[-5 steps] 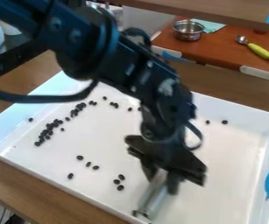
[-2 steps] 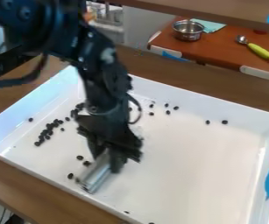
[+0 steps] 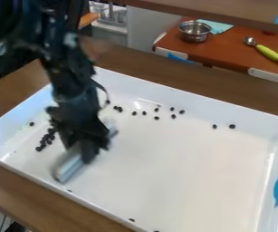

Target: Sweep into pile

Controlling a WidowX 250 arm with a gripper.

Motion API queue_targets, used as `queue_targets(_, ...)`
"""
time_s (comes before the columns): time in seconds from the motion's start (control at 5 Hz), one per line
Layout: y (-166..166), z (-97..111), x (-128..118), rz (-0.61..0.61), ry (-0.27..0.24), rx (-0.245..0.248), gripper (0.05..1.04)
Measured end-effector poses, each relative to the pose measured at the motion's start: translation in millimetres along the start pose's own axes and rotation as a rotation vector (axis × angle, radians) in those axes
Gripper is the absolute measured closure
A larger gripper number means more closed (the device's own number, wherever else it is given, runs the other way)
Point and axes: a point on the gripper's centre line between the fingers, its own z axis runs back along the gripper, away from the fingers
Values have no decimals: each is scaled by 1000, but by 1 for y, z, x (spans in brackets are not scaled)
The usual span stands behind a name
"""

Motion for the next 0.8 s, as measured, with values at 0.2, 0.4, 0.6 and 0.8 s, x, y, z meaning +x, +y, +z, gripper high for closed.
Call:
queue_targets(0.2,32,-1,-4,-13,-29,7,704)
queue_targets(0.4,58,0,-10,-23,-50,9,705)
queue_targets(0.6,54,6,-26,-21,8,-73,705)
queue_targets(0.8,24,29,-7,51,36,-145,704)
